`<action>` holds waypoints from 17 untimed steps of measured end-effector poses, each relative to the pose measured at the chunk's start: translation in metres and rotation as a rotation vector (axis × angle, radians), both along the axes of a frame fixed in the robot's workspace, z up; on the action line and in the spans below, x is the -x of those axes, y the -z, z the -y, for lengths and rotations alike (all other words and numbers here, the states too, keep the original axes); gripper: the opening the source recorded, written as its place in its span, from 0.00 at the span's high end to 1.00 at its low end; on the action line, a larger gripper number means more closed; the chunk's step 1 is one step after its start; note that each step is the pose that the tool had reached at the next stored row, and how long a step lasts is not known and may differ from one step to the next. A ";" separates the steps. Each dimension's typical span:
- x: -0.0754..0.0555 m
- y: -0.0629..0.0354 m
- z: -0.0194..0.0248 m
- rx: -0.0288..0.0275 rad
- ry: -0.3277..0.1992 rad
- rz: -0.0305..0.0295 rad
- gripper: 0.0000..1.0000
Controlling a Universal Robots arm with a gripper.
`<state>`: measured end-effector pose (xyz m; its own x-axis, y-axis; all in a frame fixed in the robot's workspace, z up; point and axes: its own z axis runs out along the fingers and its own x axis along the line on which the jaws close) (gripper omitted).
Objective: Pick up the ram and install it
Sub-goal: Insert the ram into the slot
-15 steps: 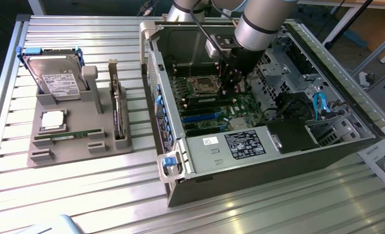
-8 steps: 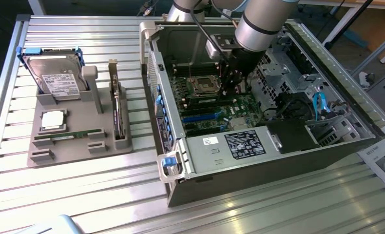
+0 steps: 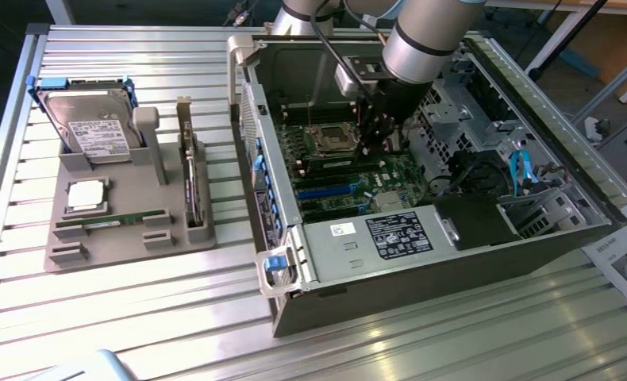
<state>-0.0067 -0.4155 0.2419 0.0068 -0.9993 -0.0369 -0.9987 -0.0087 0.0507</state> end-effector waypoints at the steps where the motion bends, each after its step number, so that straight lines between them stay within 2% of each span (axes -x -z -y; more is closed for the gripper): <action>1: 0.000 -0.0001 0.0000 0.0002 0.001 -0.0001 0.88; 17: 0.000 0.0001 -0.0001 0.0001 0.009 0.0001 0.88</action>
<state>-0.0072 -0.4154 0.2418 -0.0025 -0.9993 -0.0369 -0.9987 0.0007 0.0506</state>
